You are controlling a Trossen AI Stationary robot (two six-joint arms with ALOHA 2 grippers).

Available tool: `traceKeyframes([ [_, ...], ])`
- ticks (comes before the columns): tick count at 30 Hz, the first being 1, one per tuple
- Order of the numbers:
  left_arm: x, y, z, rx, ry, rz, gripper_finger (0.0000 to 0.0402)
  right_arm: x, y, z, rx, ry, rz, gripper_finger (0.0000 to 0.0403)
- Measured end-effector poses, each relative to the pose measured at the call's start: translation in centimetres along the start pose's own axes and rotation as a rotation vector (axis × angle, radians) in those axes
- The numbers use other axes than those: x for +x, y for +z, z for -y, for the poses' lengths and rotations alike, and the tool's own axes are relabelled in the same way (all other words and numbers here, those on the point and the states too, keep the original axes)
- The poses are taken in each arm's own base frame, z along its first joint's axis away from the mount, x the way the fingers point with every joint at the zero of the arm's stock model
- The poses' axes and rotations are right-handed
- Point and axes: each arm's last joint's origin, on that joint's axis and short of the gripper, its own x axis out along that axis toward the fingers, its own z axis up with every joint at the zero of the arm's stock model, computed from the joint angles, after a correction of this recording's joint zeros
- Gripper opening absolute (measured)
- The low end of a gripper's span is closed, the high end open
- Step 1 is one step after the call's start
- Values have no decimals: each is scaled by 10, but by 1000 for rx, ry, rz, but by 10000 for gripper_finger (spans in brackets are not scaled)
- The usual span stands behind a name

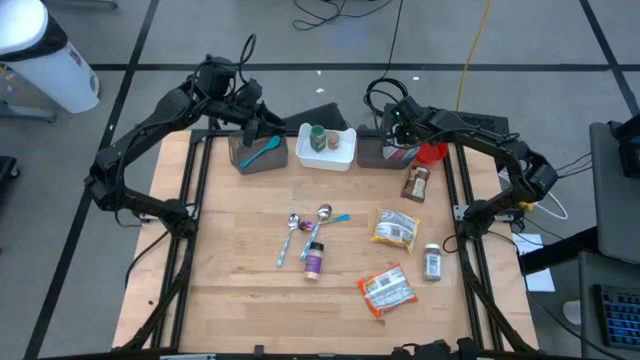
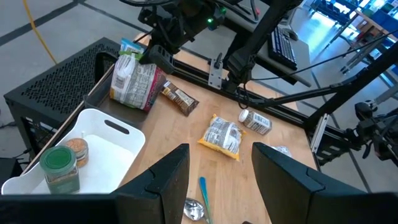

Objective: Pick & Place Food Item
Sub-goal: Put the green noodle pack into the right black bin, then put the left blue patterned spoon into the left black bin

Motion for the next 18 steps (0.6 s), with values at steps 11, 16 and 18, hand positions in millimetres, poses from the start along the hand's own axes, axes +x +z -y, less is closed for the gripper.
traceKeyframes([
  [11, 0, 0, 0, 2, 0, 0, 184, -3, 4, 6, 11, 4, 17, 94],
  [16, 0, 0, 0, 8, 1, 0, 184, -11, 6, 8, 5, 20, 44, 94],
  [18, 0, 0, -1, 25, 4, 1, 184, -17, 6, 9, 1, 29, 58, 94],
])
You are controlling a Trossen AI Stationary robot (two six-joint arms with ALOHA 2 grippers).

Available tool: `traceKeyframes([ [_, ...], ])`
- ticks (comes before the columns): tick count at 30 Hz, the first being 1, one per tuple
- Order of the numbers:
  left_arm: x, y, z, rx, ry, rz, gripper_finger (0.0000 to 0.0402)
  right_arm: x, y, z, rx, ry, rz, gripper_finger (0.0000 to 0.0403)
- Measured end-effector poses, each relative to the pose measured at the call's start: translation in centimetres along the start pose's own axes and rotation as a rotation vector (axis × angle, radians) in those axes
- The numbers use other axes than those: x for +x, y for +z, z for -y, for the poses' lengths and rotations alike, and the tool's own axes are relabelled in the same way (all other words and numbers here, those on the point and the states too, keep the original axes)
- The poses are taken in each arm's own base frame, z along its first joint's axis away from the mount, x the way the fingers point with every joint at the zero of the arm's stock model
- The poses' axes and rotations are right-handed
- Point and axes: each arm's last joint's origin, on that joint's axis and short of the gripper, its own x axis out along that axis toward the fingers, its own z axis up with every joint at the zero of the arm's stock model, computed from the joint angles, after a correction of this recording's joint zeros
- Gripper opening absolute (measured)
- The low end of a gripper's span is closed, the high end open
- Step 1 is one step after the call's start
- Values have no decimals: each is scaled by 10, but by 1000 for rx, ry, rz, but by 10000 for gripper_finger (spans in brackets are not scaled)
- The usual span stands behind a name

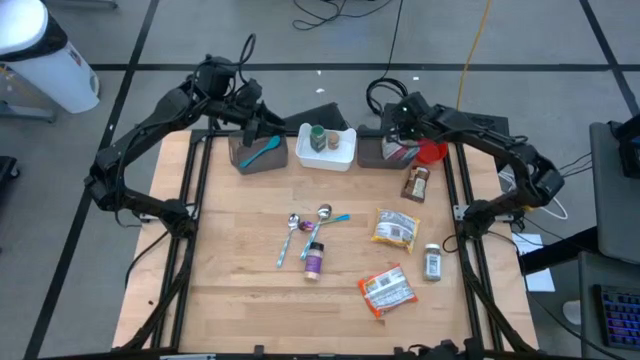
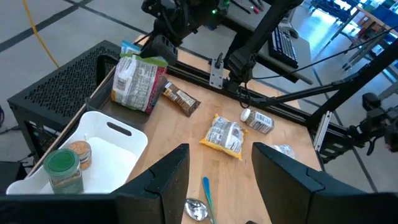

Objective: Pick & Place Food Item
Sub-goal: Put the left blue patterned spoon into the left black bin

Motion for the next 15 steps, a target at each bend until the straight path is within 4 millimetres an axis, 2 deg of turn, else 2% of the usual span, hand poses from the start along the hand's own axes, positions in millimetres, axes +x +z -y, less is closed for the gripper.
traceKeyframes([
  [5, -7, 4, -6, -8, 30, 42, 184, -21, 3, 4, 25, 69, 51, 94],
  [10, -32, 7, -4, -43, 80, 109, 184, -47, 8, 4, 146, 269, 99, 94],
  [15, -48, 6, 3, -44, 110, 131, 184, -65, 6, -16, 148, 491, 121, 95],
])
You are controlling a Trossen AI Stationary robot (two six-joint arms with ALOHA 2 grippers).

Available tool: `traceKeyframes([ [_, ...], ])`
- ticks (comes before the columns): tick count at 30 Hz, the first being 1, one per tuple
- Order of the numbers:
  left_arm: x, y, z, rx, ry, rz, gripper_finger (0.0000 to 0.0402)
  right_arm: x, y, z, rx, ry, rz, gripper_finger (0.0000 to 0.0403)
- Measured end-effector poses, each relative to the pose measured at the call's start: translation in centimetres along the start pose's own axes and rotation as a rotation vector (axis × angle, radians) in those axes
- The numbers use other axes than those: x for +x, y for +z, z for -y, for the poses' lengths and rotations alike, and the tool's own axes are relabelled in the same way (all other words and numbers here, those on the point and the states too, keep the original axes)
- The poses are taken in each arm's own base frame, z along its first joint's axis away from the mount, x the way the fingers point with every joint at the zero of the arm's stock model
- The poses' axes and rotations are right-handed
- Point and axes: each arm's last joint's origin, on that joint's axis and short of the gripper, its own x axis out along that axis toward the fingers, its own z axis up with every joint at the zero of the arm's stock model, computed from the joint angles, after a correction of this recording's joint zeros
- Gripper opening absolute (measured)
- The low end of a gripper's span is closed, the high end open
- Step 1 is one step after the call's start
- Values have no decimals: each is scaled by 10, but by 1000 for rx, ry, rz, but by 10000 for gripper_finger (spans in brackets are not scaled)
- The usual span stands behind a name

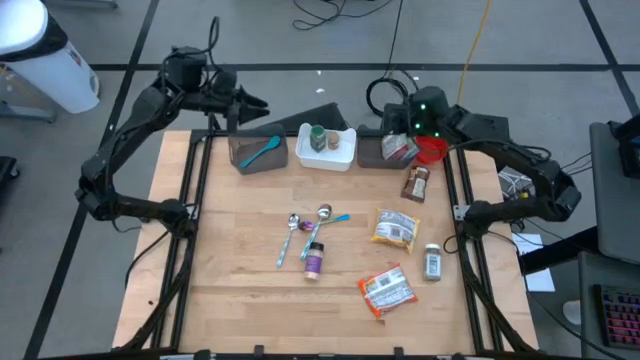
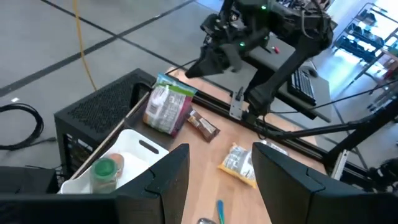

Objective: Pick & Place Food Item
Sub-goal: Put the left blue patterned spoon into the left black bin

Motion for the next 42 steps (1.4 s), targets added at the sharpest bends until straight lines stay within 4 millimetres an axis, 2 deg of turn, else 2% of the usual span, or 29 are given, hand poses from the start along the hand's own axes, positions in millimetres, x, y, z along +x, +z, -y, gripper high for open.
traceKeyframes([
  [4, 0, -5, 3, -48, -17, -38, 184, 5, -18, -29, -56, 173, 47, 95],
  [9, 11, -16, 22, -37, -129, -150, 184, 19, -65, -56, -24, 514, 255, 94],
  [11, 18, -21, 34, -13, -179, -195, 184, 23, -87, -60, 23, 621, 377, 94],
  [13, 26, -25, 47, 26, -238, -220, 184, 27, -109, -56, 73, 672, 462, 93],
  [16, 41, -33, 66, 77, -313, -244, 184, 28, -136, -54, 151, 757, 521, 93],
  [21, 73, -57, 86, 76, -415, -244, 184, 26, -167, -60, 221, 892, 444, 93],
  [25, 101, -83, 103, 0, -527, -190, 184, 20, -178, -73, 245, 959, 397, 94],
  [28, 115, -102, 120, -77, -587, -88, 184, 14, -184, -83, 157, 1019, 369, 93],
  [34, 120, -132, 154, -196, -595, 133, 184, -4, -193, -110, 6, 1190, 243, 91],
  [38, 123, -153, 171, -278, -480, 79, 184, -16, -209, -127, -72, 1269, 61, 86],
  [42, 122, -178, 185, -335, -361, -70, 184, -24, -238, -134, -190, 1220, -123, 82],
])
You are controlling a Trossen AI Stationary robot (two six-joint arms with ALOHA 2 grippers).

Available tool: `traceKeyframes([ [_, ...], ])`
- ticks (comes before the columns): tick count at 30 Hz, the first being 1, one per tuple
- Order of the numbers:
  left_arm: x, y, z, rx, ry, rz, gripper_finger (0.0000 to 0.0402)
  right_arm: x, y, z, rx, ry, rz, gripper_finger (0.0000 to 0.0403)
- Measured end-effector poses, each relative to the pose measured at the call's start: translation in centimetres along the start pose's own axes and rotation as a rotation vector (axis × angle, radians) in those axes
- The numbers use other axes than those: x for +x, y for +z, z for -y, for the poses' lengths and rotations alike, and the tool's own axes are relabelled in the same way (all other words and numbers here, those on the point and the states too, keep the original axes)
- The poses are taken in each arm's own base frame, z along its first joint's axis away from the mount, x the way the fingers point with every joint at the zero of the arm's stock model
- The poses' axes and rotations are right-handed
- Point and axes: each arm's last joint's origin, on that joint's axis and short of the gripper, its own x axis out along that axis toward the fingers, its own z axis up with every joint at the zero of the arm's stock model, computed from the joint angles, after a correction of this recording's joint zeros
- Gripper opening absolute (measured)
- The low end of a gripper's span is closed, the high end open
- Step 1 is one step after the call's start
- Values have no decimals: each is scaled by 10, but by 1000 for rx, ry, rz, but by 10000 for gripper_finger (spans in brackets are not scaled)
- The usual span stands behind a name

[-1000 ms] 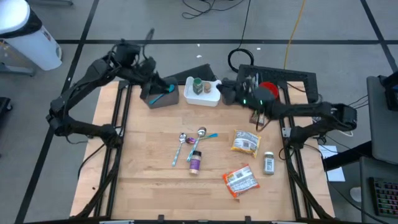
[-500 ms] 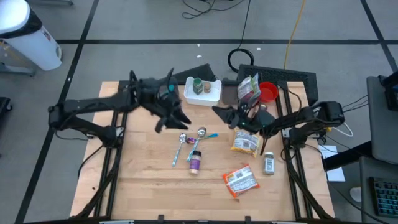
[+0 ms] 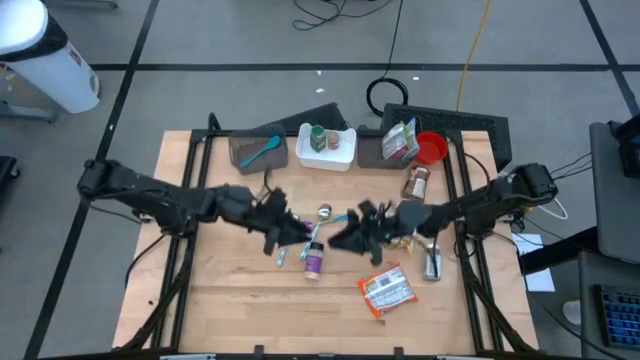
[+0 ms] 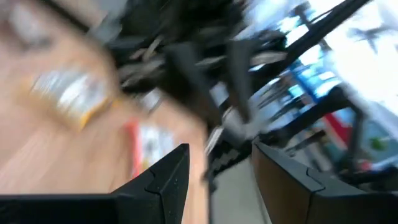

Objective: Pick & Place Food Item
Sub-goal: Put the left blue patterned spoon into the left black bin

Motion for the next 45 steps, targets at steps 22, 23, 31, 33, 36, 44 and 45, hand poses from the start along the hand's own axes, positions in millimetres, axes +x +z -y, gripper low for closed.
traceKeyframes([
  [22, -26, -39, -53, -90, 654, -375, 184, -1, -29, -6, 56, -175, -81, 79],
  [23, -26, -34, -60, -88, 643, -373, 184, -1, -26, -4, 56, -176, -66, 79],
  [31, -46, -37, -134, -180, 585, -375, 184, -2, 0, 16, 78, -208, 53, 77],
  [33, -55, -43, -149, -209, 613, -384, 184, -3, 5, 22, 77, -226, 66, 77],
  [36, -63, -48, -165, -221, 558, -358, 184, -4, 12, 29, 74, -248, 87, 77],
  [44, -78, -57, -189, -241, 490, -257, 184, -11, 33, 51, 88, -315, 163, 77],
  [45, -79, -56, -190, -238, 476, -256, 184, -11, 35, 53, 90, -320, 169, 77],
])
